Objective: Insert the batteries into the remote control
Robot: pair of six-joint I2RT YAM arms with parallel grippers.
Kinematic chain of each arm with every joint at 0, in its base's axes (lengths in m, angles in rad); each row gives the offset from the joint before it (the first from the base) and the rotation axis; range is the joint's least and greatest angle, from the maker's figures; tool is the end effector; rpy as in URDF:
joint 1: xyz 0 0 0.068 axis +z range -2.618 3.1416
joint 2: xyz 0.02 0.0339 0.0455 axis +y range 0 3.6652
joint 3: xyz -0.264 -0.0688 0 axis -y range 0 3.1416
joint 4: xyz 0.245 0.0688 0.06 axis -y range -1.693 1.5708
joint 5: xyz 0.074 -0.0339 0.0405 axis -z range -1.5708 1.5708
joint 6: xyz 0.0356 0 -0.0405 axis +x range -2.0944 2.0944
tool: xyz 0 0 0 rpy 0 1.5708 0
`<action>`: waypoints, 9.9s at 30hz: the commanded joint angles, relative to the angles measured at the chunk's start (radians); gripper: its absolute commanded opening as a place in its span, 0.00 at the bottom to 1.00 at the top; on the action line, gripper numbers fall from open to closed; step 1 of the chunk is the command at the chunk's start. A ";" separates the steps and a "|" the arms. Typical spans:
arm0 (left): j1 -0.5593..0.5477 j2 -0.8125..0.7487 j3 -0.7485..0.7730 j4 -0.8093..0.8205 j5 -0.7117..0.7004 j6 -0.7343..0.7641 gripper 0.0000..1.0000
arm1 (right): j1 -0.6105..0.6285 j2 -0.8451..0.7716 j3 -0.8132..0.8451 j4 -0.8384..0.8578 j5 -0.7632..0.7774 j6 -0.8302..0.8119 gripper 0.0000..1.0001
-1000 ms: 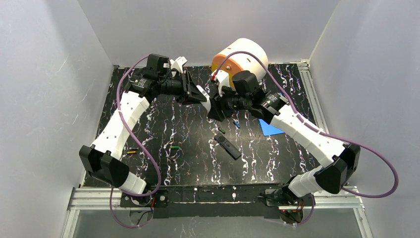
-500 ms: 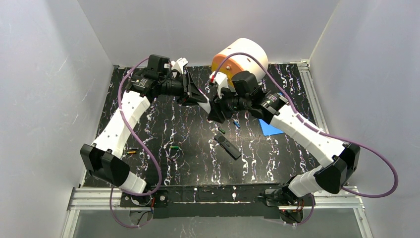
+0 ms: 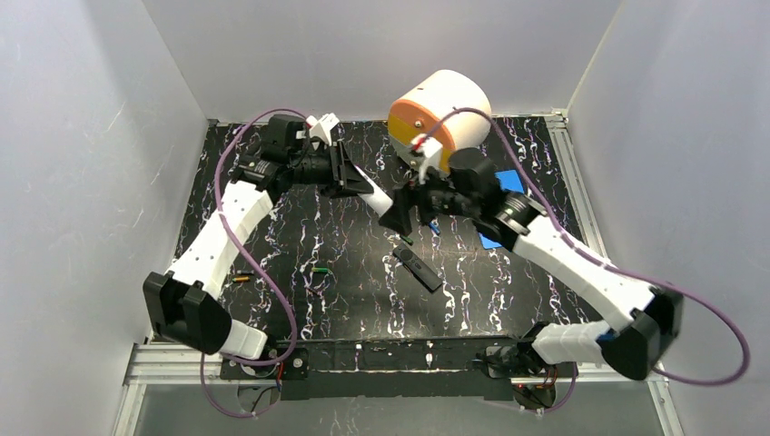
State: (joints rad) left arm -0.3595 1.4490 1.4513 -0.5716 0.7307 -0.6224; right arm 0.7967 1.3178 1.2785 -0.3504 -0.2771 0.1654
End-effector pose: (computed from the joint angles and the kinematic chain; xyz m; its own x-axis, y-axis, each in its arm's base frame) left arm 0.2888 -0.1339 0.3819 -0.8695 -0.1370 -0.4746 0.3462 0.5163 -0.7833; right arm 0.2036 0.2222 0.3783 -0.4043 -0.1870 -0.8953 -0.8092 0.5295 0.2548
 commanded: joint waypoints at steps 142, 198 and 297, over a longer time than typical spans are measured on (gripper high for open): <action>0.062 -0.125 -0.809 0.510 -0.446 0.150 0.00 | -0.012 0.351 -0.543 0.772 0.092 1.120 0.52; 0.060 -0.281 -0.201 0.637 0.533 0.048 0.00 | -0.042 -0.016 -0.030 0.508 -0.668 0.449 0.30; 0.068 -0.320 -0.437 0.493 -0.349 0.084 0.00 | -0.079 0.592 0.064 -0.028 0.254 -0.191 0.50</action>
State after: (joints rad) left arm -0.3019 1.1343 1.0077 -0.0937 0.3962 -0.5426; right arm 0.6960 1.8698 1.2572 -0.3649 0.0097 0.0238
